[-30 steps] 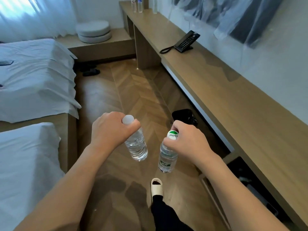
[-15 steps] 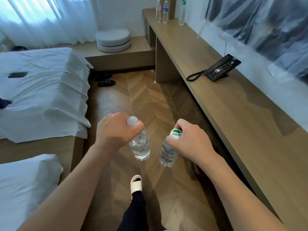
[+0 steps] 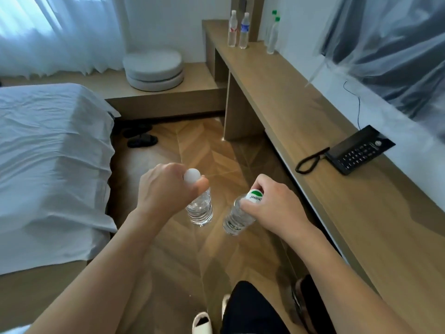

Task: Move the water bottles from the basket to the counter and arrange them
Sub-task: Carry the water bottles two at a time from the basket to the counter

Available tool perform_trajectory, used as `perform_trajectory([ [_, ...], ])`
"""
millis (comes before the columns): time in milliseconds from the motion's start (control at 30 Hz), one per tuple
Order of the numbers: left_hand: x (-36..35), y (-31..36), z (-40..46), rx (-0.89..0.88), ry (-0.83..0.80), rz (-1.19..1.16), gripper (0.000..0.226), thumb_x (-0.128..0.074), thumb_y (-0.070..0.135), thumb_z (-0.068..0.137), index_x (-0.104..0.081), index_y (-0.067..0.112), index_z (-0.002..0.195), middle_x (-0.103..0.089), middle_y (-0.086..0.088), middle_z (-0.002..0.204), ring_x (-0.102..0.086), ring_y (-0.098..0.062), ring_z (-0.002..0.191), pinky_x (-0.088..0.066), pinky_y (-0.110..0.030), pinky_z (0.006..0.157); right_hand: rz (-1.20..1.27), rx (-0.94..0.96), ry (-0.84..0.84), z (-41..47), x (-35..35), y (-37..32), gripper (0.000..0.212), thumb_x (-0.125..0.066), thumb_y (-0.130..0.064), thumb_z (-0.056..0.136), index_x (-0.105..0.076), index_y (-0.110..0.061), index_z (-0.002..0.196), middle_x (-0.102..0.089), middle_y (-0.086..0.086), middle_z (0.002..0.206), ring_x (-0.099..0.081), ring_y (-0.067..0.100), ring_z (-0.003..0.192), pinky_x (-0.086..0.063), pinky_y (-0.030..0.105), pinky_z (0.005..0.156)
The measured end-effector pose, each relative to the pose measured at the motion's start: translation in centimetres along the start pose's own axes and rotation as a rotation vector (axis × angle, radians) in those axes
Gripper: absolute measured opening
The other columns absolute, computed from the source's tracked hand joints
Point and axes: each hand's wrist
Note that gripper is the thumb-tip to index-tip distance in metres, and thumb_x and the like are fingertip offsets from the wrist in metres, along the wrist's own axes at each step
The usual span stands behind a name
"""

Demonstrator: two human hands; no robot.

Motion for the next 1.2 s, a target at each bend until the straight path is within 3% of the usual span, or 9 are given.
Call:
perform_trajectory([
  [167, -3.9, -1.9, 11.6, 0.007, -0.027, 0.002, 0.051, -0.059, 0.056, 0.069, -0.044, 0.012, 0.048, -0.048, 0.001, 0.048, -0.053, -0.022, 0.054, -0.030, -0.028, 0.050, 0.009, 0.008, -0.004, 13.0, -0.5, -1.1, 0.026, -0.065, -0.046, 0.074, -0.050, -0.025, 0.078, -0.059, -0.007, 0.070, -0.058, 0.011, 0.062, -0.049, 0.030, 0.054],
  [333, -6.4, -2.0, 24.2, -0.002, -0.039, 0.048, 0.051, -0.057, 0.058, 0.068, -0.046, 0.011, 0.052, -0.050, -0.001, 0.049, -0.055, -0.021, 0.056, -0.030, -0.027, 0.049, 0.023, 0.015, -0.020, 26.0, 0.5, -1.3, 0.025, -0.065, -0.046, 0.077, -0.051, -0.027, 0.083, -0.059, -0.009, 0.074, -0.062, 0.013, 0.067, -0.060, 0.036, 0.064],
  [500, -6.7, -1.7, 36.4, -0.021, 0.001, 0.029, 0.049, -0.057, 0.058, 0.071, -0.050, 0.014, 0.050, -0.051, 0.001, 0.050, -0.055, -0.019, 0.056, -0.035, -0.028, 0.052, 0.025, 0.028, 0.011, 37.7, 2.9, -2.7, 0.025, -0.066, -0.045, 0.078, -0.049, -0.027, 0.082, -0.056, -0.009, 0.072, -0.058, 0.009, 0.063, -0.043, 0.023, 0.050],
  [600, -7.6, -2.1, 43.4, -0.019, 0.012, -0.015, 0.049, -0.057, 0.058, 0.071, -0.048, 0.016, 0.047, -0.048, 0.002, 0.046, -0.054, -0.018, 0.052, -0.039, -0.028, 0.052, 0.036, 0.004, 0.045, 44.5, 3.9, -3.5, 0.024, -0.065, -0.044, 0.077, -0.050, -0.026, 0.083, -0.057, -0.009, 0.072, -0.058, 0.011, 0.063, -0.047, 0.026, 0.051],
  [800, -10.8, -3.3, 57.7, -0.073, -0.051, 0.000, 0.048, -0.060, 0.054, 0.072, -0.049, 0.014, 0.049, -0.048, 0.002, 0.046, -0.052, -0.016, 0.053, -0.032, -0.027, 0.051, 0.037, -0.072, 0.042, 58.7, 3.4, -5.1, 0.025, -0.066, -0.045, 0.077, -0.049, -0.027, 0.082, -0.057, -0.009, 0.072, -0.058, 0.011, 0.064, -0.052, 0.029, 0.055],
  [900, -12.2, -3.9, 65.0, -0.144, -0.105, 0.038, 0.046, -0.057, 0.054, 0.072, -0.050, 0.013, 0.053, -0.049, 0.001, 0.049, -0.052, -0.017, 0.056, -0.031, -0.026, 0.051, 0.043, -0.135, 0.049, 65.4, 3.3, -6.3, 0.025, -0.066, -0.044, 0.076, -0.051, -0.025, 0.084, -0.059, -0.008, 0.073, -0.060, 0.014, 0.066, -0.058, 0.037, 0.061],
  [1033, -13.7, -4.3, 74.3, -0.205, -0.130, 0.035, 0.048, -0.054, 0.055, 0.071, -0.042, 0.013, 0.051, -0.044, 0.001, 0.048, -0.047, -0.019, 0.053, -0.031, -0.028, 0.051, 0.070, -0.199, 0.066, 73.7, 4.0, -7.7, 0.026, -0.066, -0.044, 0.075, -0.050, -0.026, 0.084, -0.059, -0.005, 0.075, -0.061, 0.016, 0.068, -0.059, 0.042, 0.065],
  [1200, -15.9, -3.9, 84.9, -0.229, -0.162, 0.002, 0.046, -0.056, 0.055, 0.072, -0.044, 0.015, 0.051, -0.047, 0.001, 0.050, -0.047, -0.016, 0.053, -0.029, -0.027, 0.050, 0.134, -0.252, 0.099, 83.5, 5.3, -7.5, 0.026, -0.067, -0.044, 0.075, -0.049, -0.027, 0.082, -0.059, -0.004, 0.077, -0.061, 0.016, 0.068, -0.056, 0.040, 0.061],
])
Point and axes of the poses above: each hand's wrist, its own z-axis towards the middle knuckle, its own x-axis out of the back of the hand, y = z × x
